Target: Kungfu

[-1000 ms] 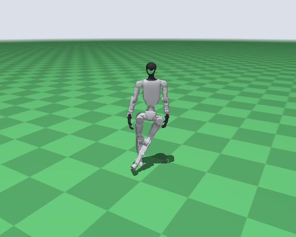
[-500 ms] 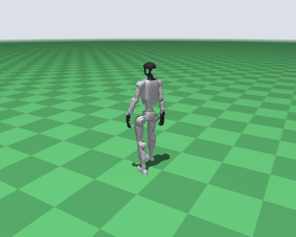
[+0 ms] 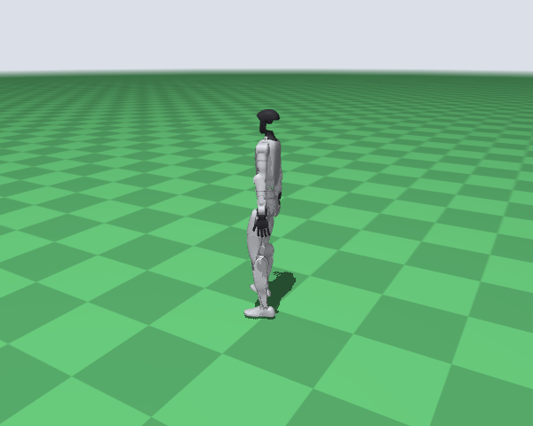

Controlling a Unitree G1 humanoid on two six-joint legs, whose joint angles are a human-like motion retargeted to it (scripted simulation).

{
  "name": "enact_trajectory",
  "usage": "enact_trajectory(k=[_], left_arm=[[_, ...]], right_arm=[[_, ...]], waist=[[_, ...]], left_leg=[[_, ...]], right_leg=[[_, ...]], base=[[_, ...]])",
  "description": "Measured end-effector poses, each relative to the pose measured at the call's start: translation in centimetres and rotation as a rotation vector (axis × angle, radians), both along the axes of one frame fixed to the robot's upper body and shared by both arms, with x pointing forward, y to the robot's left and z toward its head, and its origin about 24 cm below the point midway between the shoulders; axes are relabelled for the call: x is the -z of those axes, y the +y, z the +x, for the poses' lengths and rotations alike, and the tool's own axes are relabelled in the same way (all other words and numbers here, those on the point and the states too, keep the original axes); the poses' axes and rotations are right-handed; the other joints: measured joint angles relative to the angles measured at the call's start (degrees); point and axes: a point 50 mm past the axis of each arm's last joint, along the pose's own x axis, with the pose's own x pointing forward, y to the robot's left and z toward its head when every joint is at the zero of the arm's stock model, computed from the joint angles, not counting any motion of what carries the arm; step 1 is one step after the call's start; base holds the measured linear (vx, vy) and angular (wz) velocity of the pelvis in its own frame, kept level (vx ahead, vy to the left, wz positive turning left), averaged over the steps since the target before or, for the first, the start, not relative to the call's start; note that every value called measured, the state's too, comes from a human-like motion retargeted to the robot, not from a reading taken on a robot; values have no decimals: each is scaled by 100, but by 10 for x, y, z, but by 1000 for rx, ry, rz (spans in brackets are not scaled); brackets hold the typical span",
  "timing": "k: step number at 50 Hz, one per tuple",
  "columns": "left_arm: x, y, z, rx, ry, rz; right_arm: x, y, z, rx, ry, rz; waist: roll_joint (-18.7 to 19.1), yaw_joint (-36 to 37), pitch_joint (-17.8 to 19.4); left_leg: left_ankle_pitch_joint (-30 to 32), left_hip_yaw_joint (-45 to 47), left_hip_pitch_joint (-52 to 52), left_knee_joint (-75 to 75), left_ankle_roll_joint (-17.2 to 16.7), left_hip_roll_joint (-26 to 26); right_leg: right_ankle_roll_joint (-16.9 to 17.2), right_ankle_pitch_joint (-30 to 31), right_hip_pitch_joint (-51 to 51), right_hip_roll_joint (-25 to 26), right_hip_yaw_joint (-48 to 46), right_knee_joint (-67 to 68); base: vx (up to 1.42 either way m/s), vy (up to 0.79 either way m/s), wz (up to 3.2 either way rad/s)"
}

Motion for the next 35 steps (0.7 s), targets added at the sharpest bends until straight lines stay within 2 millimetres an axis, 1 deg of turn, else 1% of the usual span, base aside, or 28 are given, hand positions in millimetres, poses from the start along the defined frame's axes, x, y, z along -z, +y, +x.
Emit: enact_trajectory(k=[2,5,8,9,12,13,15,17,18,20,22,23,25,28,30,31,33,35], left_arm=[[2,-2,18,45,-59,-23],[3,-5,49,129,-151,-61],[1,-9,86,253,-243,-89],[-1,-11,101,302,-274,-98],[-9,-18,143,458,-361,-113],[-12,-21,156,502,-388,-115],[-20,-25,179,572,-446,-118],[-26,-30,195,619,-497,-121],[-28,-30,199,633,-515,-120],[-28,-30,200,643,-533,-115],[-24,-31,191,624,-530,-111],[-21,-31,184,602,-522,-112],[-17,-29,171,544,-495,-122],[-11,-23,150,433,-415,-169],[-5,-25,128,341,-352,-205],[-1,-28,115,278,-321,-213],[5,-33,87,132,-266,-218],[8,-36,62,-36,-233,-221]], right_arm=[[0,1,3,47,-16,-3],[1,4,8,84,-58,18],[2,9,13,70,-105,53],[2,11,15,61,-120,63],[4,18,17,29,-143,78],[5,21,17,14,-142,80],[7,29,21,-15,-142,79],[10,39,25,-25,-147,73],[11,43,25,-31,-152,75],[12,51,23,-55,-152,101],[14,57,18,-73,-124,130],[15,60,15,-79,-109,137],[17,67,13,-80,-98,134],[19,75,11,-44,-100,129],[20,83,4,0,-89,144],[21,88,-1,24,-77,158],[22,97,-11,65,-54,190],[23,105,-17,80,-34,221]], waist=[[-77,5,-47],[-106,-119,-108],[-18,-158,-112],[-7,-157,-91],[-29,-198,-9],[-39,-249,58],[-104,-263,238],[-109,-347,376],[-100,-408,416],[-79,-445,423],[-8,-508,316],[34,-566,248],[84,-701,196],[43,-623,245],[-36,-430,225],[-76,-365,182],[-172,-259,75],[-250,-210,-8]], left_leg=[[-64,311,148,79,165,33],[-101,344,290,175,310,15],[-375,393,399,46,121,38],[-517,394,408,-16,189,18],[-917,324,393,-83,594,-155],[-933,281,411,-96,648,-210],[-904,343,420,-100,653,-288],[-872,301,395,-94,724,-373],[-836,261,386,-109,760,-399],[-754,264,347,-169,831,-443],[-678,238,201,-206,877,-436],[-644,234,107,-214,889,-416],[-588,180,-42,-214,902,-402],[-541,269,-76,-258,904,-428],[-540,385,-36,-303,904,-471],[-542,371,-31,-307,911,-496],[-553,336,-44,-300,932,-564],[-560,317,-65,-285,955,-613]], right_leg=[[15,38,-39,-86,-44,20],[49,119,-39,-185,-208,25],[85,231,-30,-157,-309,37],[98,276,-33,-171,-313,51],[185,453,-64,-320,-324,122],[242,540,-49,-365,-330,130],[414,764,-45,-468,-251,77],[517,698,-14,-466,-10,15],[590,602,-24,-388,351,0],[656,510,-94,-154,1085,119],[620,387,-168,81,1532,460],[576,271,-181,181,1612,642],[609,-25,-90,293,1490,917],[597,-244,138,383,1401,1140],[570,-433,271,456,1563,1120],[506,-516,344,466,1586,999],[283,-539,465,478,1617,675],[29,-511,523,537,1678,420]], base=[[4,23,22],[5,41,40],[10,33,23],[13,46,15],[12,43,29],[10,48,21],[2,59,-2],[-9,47,17],[-5,44,20],[3,34,-1],[5,25,3],[1,28,17],[-6,25,21],[-6,19,-21],[5,12,-43],[11,8,-22],[11,5,-13],[4,4,-26]])
